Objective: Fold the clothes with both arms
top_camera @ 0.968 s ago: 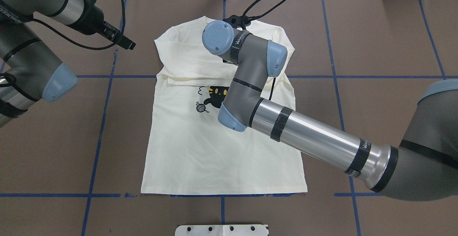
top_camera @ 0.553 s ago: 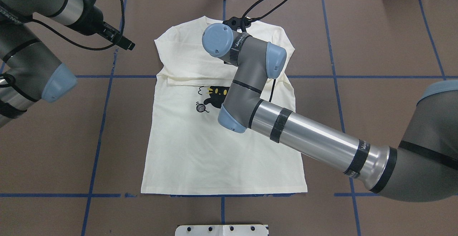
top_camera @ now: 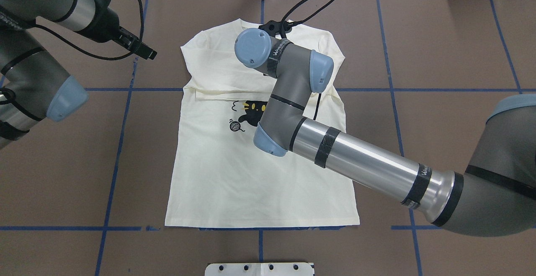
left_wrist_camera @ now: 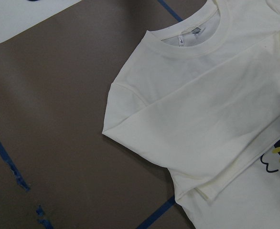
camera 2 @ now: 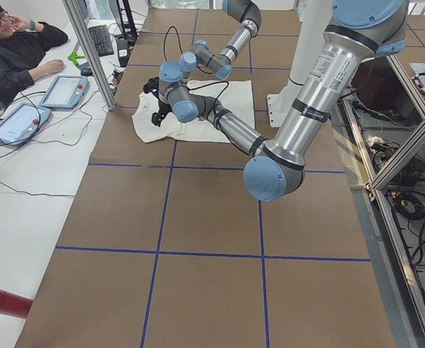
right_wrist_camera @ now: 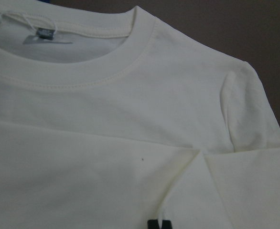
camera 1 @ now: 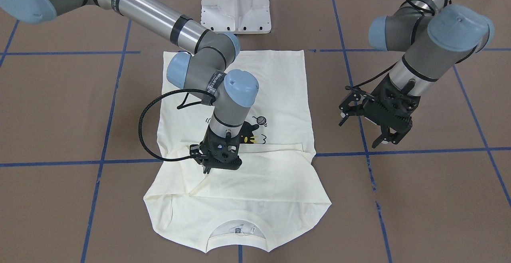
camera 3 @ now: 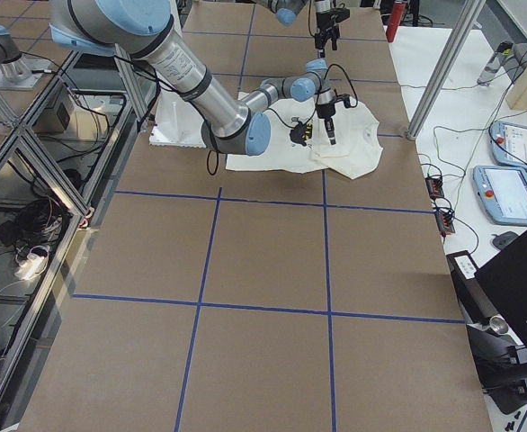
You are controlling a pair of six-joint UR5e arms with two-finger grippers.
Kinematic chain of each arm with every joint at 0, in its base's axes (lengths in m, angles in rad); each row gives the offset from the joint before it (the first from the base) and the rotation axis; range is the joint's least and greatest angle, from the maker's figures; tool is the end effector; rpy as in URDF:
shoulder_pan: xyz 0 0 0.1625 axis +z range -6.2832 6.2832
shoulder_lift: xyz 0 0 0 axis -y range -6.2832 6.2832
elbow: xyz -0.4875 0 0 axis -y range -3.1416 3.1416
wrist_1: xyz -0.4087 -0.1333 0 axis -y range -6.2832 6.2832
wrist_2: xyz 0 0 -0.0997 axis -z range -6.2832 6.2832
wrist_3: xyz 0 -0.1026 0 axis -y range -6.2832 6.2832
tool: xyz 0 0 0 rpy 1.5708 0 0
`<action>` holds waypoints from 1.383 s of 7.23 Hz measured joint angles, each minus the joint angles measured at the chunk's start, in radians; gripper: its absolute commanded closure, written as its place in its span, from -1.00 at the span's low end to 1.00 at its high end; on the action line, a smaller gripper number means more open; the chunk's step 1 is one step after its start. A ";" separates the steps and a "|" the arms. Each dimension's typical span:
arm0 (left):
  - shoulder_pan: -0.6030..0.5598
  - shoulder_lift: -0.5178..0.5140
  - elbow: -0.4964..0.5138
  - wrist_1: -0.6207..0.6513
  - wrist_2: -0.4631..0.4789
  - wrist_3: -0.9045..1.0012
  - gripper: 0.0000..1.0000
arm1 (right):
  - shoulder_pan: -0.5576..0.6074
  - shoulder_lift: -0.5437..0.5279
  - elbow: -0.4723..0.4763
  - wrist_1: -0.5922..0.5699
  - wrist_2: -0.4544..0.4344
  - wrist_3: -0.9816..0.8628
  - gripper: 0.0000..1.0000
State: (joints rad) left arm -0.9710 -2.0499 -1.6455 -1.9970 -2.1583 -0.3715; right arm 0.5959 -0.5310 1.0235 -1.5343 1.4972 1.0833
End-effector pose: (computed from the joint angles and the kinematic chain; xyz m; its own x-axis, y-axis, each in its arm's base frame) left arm 0.3314 -0.6200 0.3449 0.5122 0.6249 -0.5892 -0.1379 0.7369 0.6618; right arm -0.6809 -0.6319 0.2541 0.9079 0.0512 0.4161 -0.1870 0.9378 0.2925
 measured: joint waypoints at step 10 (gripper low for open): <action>0.003 0.001 -0.019 0.000 0.004 -0.012 -1.00 | 0.108 -0.176 0.159 0.033 0.012 -0.281 -1.00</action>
State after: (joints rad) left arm -0.9685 -2.0494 -1.6643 -1.9973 -2.1539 -0.3837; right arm 0.7038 -0.7066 1.1829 -1.5009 1.5094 0.8024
